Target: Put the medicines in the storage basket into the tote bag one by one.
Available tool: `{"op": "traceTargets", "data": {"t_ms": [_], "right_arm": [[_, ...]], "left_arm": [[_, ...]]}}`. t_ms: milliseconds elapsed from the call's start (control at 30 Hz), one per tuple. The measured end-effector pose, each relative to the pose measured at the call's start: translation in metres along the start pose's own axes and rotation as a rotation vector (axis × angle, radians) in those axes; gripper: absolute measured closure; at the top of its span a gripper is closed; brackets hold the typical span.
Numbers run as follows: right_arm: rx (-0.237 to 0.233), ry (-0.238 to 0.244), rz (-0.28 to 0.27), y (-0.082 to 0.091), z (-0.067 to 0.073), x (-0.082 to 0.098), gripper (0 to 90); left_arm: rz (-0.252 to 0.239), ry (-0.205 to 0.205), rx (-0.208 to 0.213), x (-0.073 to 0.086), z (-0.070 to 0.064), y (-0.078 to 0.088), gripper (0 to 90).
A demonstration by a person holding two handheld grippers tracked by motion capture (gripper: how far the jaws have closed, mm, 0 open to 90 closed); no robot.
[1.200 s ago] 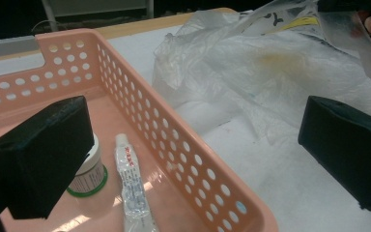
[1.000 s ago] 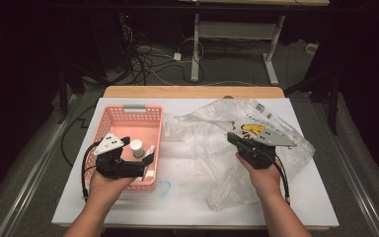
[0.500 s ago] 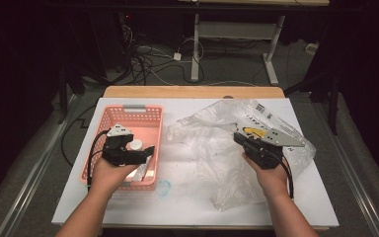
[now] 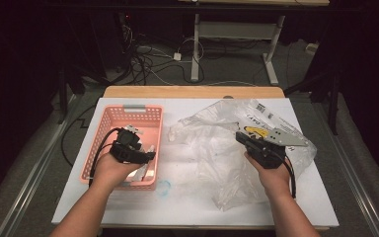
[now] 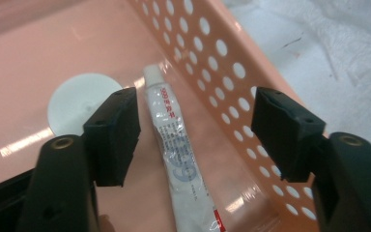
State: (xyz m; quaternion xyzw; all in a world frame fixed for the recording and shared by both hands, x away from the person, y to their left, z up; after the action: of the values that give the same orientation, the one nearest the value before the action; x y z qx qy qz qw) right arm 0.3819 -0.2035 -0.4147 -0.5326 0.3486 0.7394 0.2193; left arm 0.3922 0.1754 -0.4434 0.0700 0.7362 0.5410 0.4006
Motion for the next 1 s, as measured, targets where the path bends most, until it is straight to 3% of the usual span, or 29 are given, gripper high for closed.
{"op": "traceTargets", "data": {"t_ms": [233, 333, 433, 700, 833, 1000], "right_arm": [[-0.005, 0.0, 0.002, 0.0, 0.0, 0.0, 90.0], [-0.005, 0.002, 0.0, 0.0, 0.0, -0.001, 90.0], [-0.006, 0.003, 0.002, 0.0, 0.001, -0.001, 90.0], [-0.009, 0.007, 0.0, 0.0, 0.001, -0.001, 90.0], [-0.009, 0.008, 0.001, 0.0, 0.001, -0.001, 90.0], [-0.012, 0.011, 0.005, -0.001, 0.002, 0.0, 90.0]], "left_arm": [[0.111, 0.015, 0.028, -0.005, 0.004, -0.013, 39.0], [0.147, 0.014, 0.022, -0.007, 0.005, -0.018, 41.2], [0.211, 0.02, 0.031, -0.007, 0.007, -0.027, 41.0], [0.275, 0.031, 0.042, -0.007, 0.009, -0.041, 45.0], [0.306, 0.037, 0.033, -0.006, 0.009, -0.046, 45.9], [0.312, 0.035, 0.01, -0.006, 0.009, -0.047, 49.6]]}}
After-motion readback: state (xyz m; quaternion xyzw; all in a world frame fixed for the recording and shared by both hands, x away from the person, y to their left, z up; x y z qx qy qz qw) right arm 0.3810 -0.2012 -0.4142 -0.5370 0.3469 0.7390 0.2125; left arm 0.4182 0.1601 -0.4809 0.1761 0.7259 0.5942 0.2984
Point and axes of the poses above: each handheld gripper's, and its own axes: y roughly backward along the jaws, x roughly out of its underside, z roughly to its left, the point moved 3 cm from there along -y, roughly forward along the jaws, and after that the axes turned 9 degrees about -y, right-handed, at the moved point
